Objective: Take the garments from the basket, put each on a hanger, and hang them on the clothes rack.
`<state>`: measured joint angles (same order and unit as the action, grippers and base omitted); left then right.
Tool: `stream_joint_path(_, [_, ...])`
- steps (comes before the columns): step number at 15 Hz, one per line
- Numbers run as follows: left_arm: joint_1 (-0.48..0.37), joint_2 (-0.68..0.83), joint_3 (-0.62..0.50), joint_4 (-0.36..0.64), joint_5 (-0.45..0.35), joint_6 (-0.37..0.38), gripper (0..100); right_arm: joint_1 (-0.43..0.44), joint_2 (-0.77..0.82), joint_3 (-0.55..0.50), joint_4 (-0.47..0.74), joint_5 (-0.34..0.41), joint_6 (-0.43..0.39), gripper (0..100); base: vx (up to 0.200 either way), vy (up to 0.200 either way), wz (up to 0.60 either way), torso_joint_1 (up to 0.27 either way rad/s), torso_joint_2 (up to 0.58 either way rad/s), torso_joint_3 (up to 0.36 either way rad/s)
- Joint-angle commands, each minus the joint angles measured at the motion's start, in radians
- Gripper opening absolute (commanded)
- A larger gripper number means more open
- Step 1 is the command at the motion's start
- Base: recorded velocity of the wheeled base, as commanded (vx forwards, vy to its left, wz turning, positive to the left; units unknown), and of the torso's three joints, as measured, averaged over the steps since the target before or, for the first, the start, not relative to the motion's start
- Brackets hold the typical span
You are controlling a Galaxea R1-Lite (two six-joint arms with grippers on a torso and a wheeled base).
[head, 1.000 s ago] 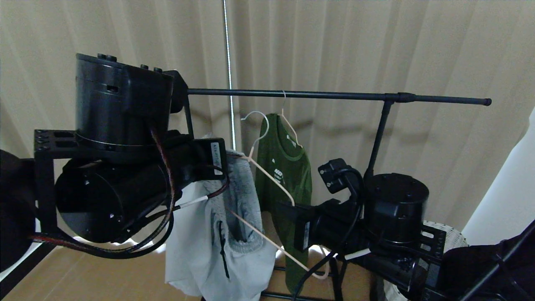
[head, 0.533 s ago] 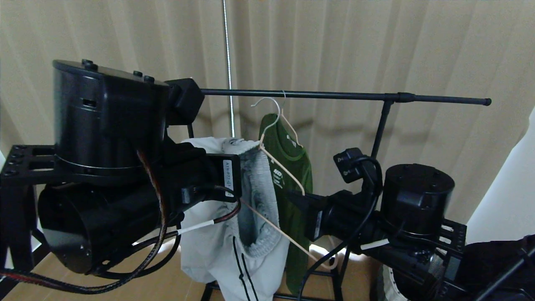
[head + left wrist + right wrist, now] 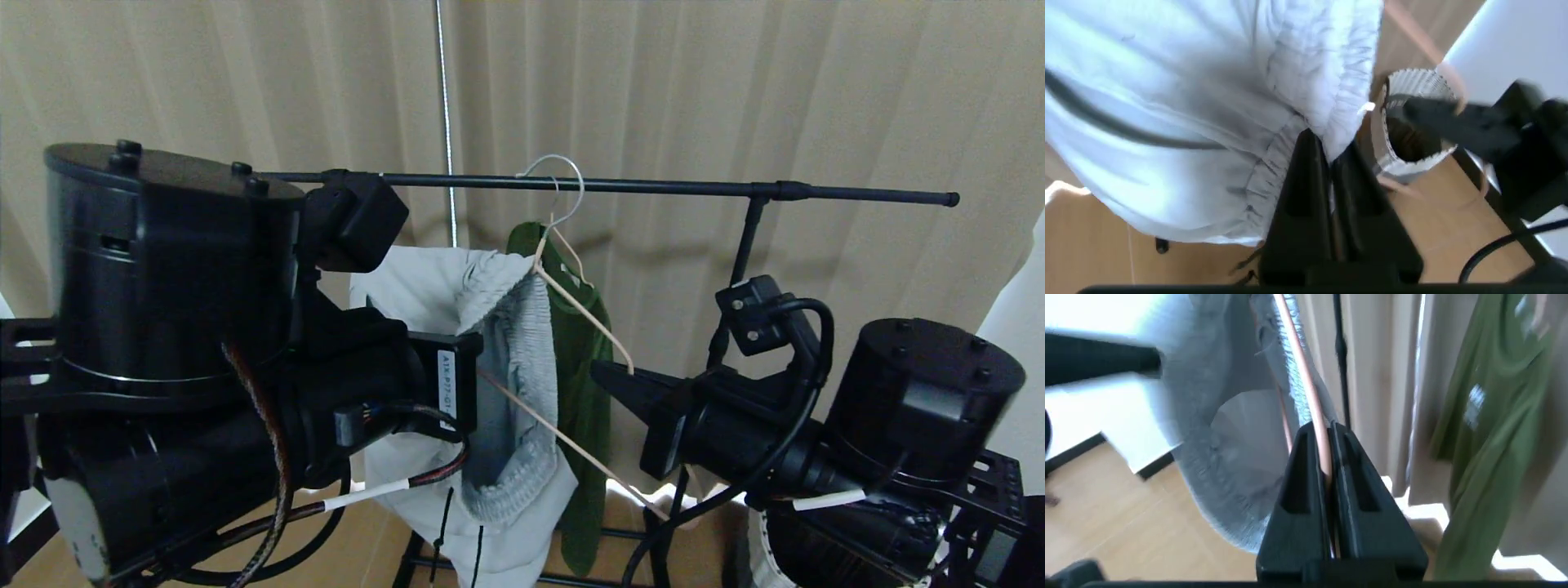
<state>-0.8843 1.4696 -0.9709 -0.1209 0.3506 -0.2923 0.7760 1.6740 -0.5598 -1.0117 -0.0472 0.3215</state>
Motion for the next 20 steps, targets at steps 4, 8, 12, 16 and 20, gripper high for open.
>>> stream_joint_path(4, [-0.013,-0.035,0.070,-0.011,0.001,0.067,100,0.000,-0.050,0.055,-0.079,0.003,-0.064,0,0.000,0.000,0.00,0.000,0.00,0.000])
stream_joint_path(8, [0.013,-0.086,0.242,-0.224,0.001,0.268,100,-0.024,-0.096,0.055,-0.045,0.006,-0.117,0,0.000,0.000,0.00,0.000,0.00,0.000])
stream_joint_path(12, [0.137,-0.198,0.408,-0.344,-0.160,0.498,100,-0.115,-0.203,0.041,0.185,0.010,-0.190,0,0.000,0.000,0.00,0.000,0.00,0.000])
stream_joint_path(16, [0.245,-0.221,0.380,-0.349,-0.320,0.522,100,-0.169,-0.266,0.035,0.294,0.076,-0.200,0,0.000,0.000,0.00,0.000,0.00,0.000])
stream_joint_path(20, [0.252,-0.176,0.336,-0.447,-0.351,0.619,100,-0.169,-0.275,0.029,0.283,0.161,-0.200,0,0.000,0.000,0.00,0.000,0.00,0.000])
